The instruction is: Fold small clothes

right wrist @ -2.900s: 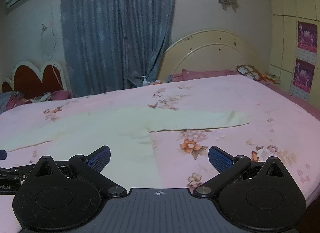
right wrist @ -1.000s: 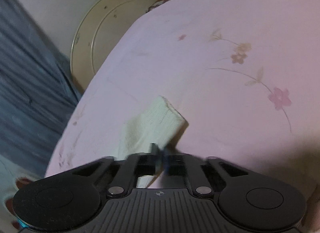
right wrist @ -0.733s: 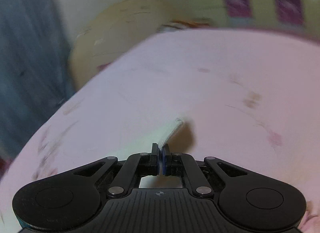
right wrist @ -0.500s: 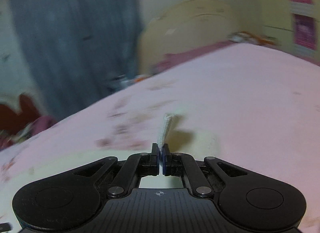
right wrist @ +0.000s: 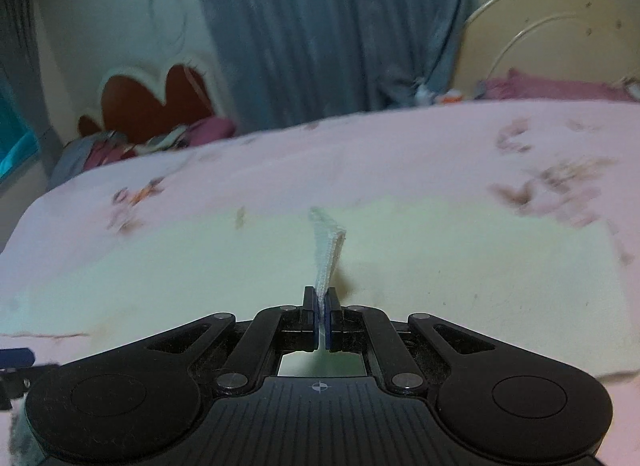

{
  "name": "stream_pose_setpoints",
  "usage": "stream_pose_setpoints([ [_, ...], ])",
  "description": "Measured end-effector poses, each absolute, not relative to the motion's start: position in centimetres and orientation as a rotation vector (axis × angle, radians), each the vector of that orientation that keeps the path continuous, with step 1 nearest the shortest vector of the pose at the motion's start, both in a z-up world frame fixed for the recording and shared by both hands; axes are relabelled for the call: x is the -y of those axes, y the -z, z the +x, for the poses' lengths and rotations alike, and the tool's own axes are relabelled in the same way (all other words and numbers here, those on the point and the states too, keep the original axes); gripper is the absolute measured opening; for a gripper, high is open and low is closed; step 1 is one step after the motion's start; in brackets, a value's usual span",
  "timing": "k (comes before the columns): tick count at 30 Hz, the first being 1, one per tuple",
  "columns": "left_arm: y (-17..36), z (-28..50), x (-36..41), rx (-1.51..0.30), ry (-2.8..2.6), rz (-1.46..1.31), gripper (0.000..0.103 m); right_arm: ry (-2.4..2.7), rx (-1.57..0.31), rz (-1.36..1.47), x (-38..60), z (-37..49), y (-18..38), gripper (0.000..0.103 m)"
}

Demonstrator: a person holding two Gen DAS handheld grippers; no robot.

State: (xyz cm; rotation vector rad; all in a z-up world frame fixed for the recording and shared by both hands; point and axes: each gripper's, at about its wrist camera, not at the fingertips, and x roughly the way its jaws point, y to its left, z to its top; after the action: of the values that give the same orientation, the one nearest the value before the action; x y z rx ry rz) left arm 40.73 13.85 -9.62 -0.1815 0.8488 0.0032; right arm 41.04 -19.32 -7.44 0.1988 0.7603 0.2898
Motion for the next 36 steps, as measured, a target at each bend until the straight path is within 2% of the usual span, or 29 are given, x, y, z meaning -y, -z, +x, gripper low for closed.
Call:
stream_pose_setpoints([
  [4,9.6,40.8,-15.7,-0.84,0.001,-0.233,0.087,-0.341,-0.787,0.182,16.7,41.5,8.5,0.002],
  [11,9.4,42.0,-15.3,-0.832,0.067,-0.295,0.092,-0.39,-0.824,0.08,13.2,41.8,10.3,0.002],
  [12,9.4,42.4,-14.8,-0.83,0.083,-0.298,0.092,-0.38,-0.82,0.051,13.1,41.6,10.1,0.007],
  [13,9.5,42.9,-14.2,-0.83,0.103,-0.297,0.089,-0.369,-0.812,0.036,13.2,41.2,9.9,0.024],
  [14,9.6,43.3,-13.6,-0.833,0.124,-0.295,0.08,-0.364,-0.795,0.044,13.8,40.7,9.6,0.037],
  [15,9.8,43.8,-12.8,-0.841,0.151,-0.29,0.076,-0.355,-0.772,0.069,14.6,40.2,9.3,0.054],
  [16,10.0,44.4,-12.0,-0.851,0.178,-0.285,0.07,-0.34,-0.765,0.087,15.5,39.8,9.2,0.054],
  [18,10.8,45.7,-10.3,-0.869,0.234,-0.292,0.066,-0.311,-0.764,0.112,17.6,38.9,9.0,0.054],
  [20,11.9,47.1,-8.8,-0.914,0.273,-0.311,0.051,-0.285,-0.758,0.165,20.2,37.9,8.8,0.049],
  [21,12.6,47.8,-8.2,-0.933,0.281,-0.314,0.048,-0.25,-0.771,0.191,21.6,37.7,8.9,0.034],
  [22,13.2,48.5,-7.6,-0.956,0.285,-0.315,0.044,-0.222,-0.782,0.215,22.8,37.5,9.0,0.025],
  [28,14.5,50.5,-5.2,-0.948,0.303,-0.317,0.026,-0.122,-0.826,0.293,28.3,36.3,9.7,0.025],
  [31,14.7,50.9,-4.2,-0.949,0.318,-0.294,0.007,-0.078,-0.838,0.329,30.0,36.3,10.1,0.025],
  [36,12.3,49.7,-5.5,-0.851,0.284,-0.285,0.007,-0.066,-0.847,0.377,31.3,36.3,10.4,0.025],
])
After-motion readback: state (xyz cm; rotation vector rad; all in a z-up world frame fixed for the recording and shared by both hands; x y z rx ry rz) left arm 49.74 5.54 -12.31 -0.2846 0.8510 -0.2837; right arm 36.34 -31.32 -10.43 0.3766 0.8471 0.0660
